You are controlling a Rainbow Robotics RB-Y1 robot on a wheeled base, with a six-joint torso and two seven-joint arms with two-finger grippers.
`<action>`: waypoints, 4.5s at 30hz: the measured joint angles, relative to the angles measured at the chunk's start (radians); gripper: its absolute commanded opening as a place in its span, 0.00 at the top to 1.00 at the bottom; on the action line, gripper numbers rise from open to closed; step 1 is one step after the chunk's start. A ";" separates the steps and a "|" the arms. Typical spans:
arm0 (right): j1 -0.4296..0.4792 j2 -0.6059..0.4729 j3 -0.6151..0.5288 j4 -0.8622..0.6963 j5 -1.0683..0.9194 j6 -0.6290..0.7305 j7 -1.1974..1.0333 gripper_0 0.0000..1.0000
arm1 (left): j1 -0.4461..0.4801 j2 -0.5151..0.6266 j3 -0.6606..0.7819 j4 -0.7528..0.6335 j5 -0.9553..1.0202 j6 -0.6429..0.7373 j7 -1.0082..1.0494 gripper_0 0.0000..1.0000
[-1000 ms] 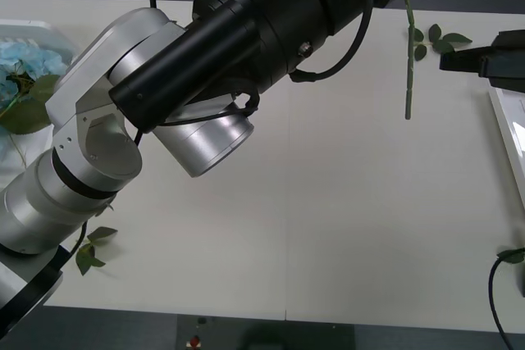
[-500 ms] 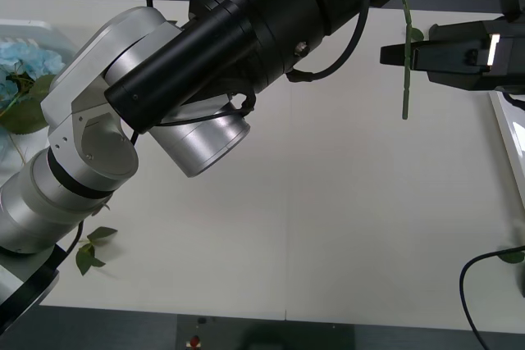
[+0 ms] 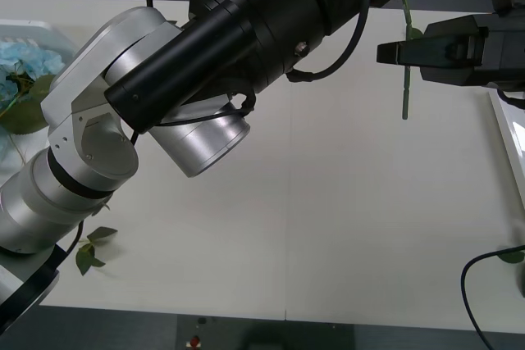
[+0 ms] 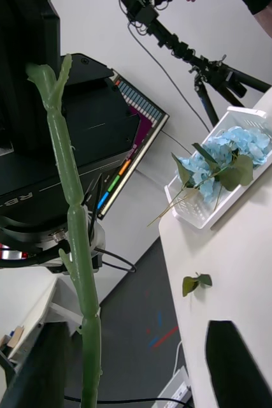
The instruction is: Put the red flowers into the right box and the blue flowers into the left box
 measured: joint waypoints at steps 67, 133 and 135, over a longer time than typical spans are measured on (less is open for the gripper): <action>0.356 -0.437 -0.202 -0.006 0.262 -0.121 -0.049 1.00 | 0.123 0.168 0.091 -0.084 0.212 0.000 -0.092 0.00; 0.410 -0.526 -0.136 0.431 0.612 -0.447 -0.024 0.00 | 0.380 0.452 0.410 0.195 2.051 0.685 -2.025 0.00; 0.410 -0.526 -0.143 0.406 0.572 -0.433 0.052 0.00 | 0.380 0.452 0.410 0.195 2.051 0.685 -2.025 0.00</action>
